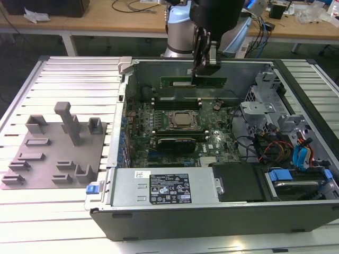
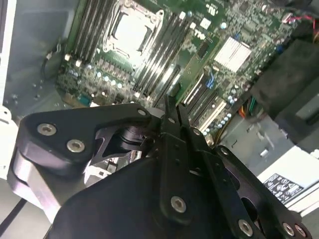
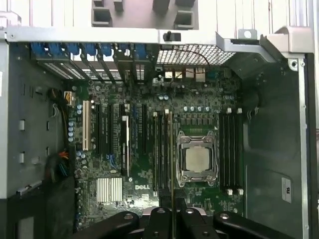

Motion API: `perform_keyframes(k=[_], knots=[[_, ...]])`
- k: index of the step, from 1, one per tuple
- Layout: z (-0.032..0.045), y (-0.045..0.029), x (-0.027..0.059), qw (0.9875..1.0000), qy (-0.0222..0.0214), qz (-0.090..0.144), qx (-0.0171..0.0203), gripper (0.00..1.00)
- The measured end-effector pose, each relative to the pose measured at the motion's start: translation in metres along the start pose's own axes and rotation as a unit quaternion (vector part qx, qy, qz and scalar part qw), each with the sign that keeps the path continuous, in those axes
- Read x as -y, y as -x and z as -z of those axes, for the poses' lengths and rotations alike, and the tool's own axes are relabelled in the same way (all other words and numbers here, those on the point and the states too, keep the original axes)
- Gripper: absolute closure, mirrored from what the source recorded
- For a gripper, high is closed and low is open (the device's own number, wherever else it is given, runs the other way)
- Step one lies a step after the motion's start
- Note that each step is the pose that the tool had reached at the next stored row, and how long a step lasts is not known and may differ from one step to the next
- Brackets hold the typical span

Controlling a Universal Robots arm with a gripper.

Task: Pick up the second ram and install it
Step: 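Pick up the second ram and move it above second insertion slot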

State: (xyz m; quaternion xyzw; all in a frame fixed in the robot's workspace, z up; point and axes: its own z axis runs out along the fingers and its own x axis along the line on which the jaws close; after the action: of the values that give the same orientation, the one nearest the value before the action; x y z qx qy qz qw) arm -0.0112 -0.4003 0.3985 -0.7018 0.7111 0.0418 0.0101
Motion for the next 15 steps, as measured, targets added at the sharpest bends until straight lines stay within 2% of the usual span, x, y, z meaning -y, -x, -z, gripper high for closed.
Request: perform_keyframes(k=[2, 4, 11, 15], knots=[[-0.0014, 0.0065, 0.0115, 1.0, 0.0, 0.0, 0.0, 0.89], [-0.0018, 0.0093, 0.0161, 1.0, 0.0, 0.0, -0.0001, 0.89], [-0.0049, 0.0248, 0.0432, 1.0, 0.0, 0.0, 0.0, 0.89], [-0.0061, 0.0305, 0.0536, 1.0, 0.0, 0.0, 0.0, 0.89]])
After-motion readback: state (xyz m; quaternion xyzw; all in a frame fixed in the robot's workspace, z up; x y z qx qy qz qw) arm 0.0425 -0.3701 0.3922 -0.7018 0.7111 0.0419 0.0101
